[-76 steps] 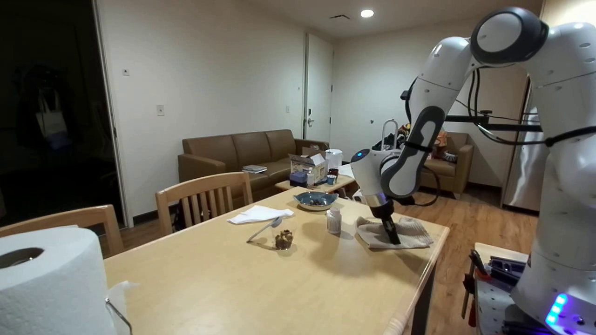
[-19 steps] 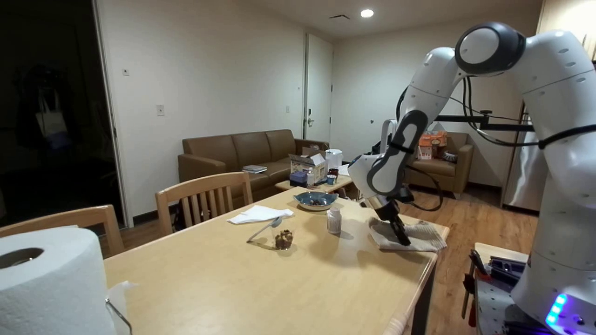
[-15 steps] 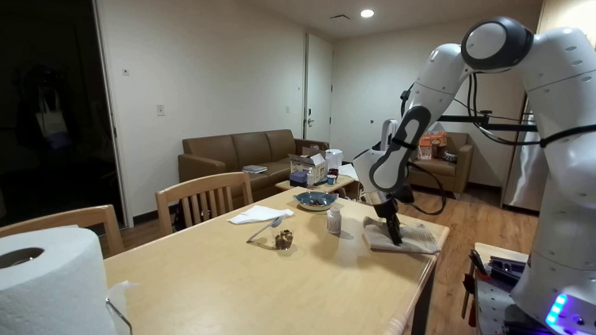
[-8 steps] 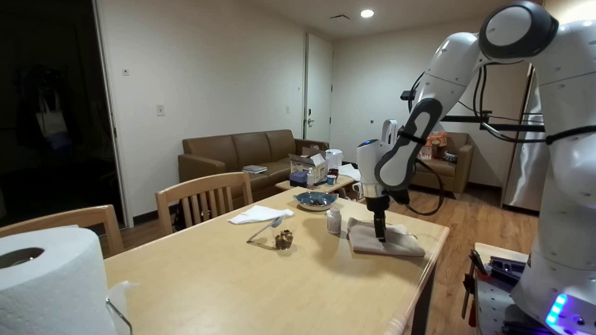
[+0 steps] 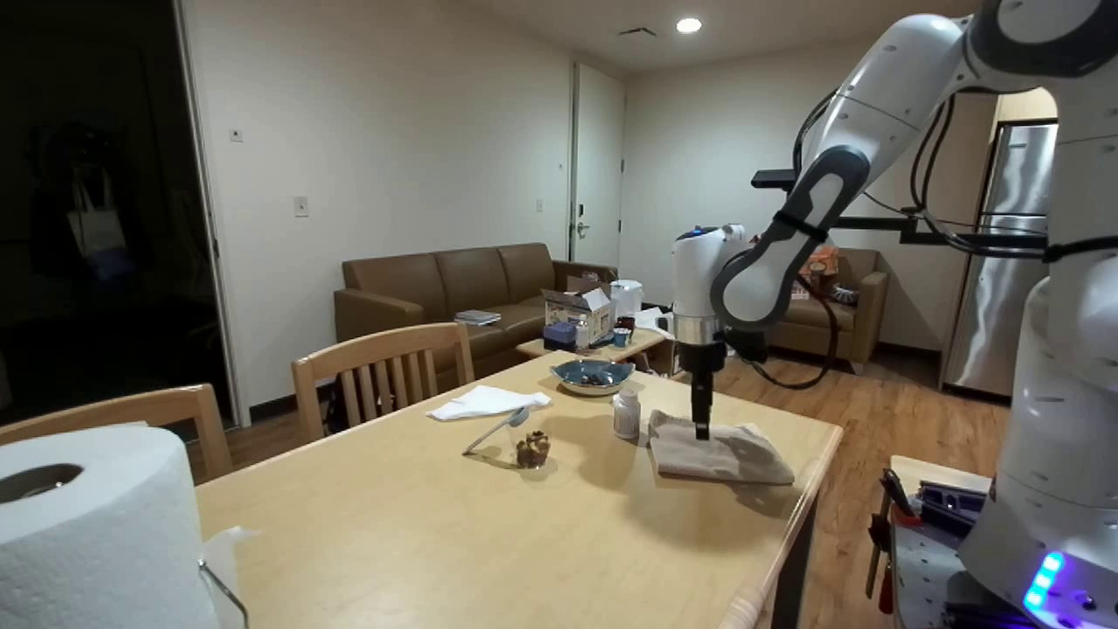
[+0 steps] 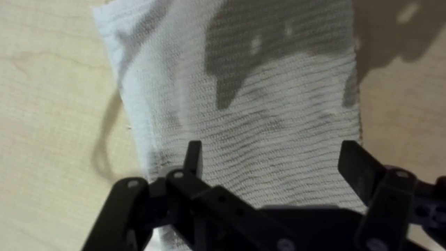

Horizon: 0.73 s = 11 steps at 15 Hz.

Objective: Use the towel to wipe the table

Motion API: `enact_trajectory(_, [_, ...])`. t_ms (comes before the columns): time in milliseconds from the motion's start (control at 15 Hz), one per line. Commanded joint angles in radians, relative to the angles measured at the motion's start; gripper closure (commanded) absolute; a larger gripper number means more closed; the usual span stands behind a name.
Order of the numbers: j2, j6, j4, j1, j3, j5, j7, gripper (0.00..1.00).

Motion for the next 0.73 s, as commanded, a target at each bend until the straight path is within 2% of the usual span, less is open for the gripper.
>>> enact_trajectory(0, [-0.127, -0.060, -0.040, 0.019, 0.030, 0.082, -0.007, 0.00])
enact_trajectory(200, [-0.178, -0.104, -0.038, 0.037, 0.038, 0.192, -0.087, 0.00])
enact_trajectory(467, [-0.180, -0.124, -0.025, 0.042, 0.010, 0.339, -0.150, 0.00])
enact_trajectory(533, [-0.167, -0.114, -0.015, 0.042, 0.025, 0.268, -0.093, 0.00])
enact_trajectory(667, [-0.167, -0.114, -0.015, 0.041, 0.015, 0.300, -0.110, 0.00])
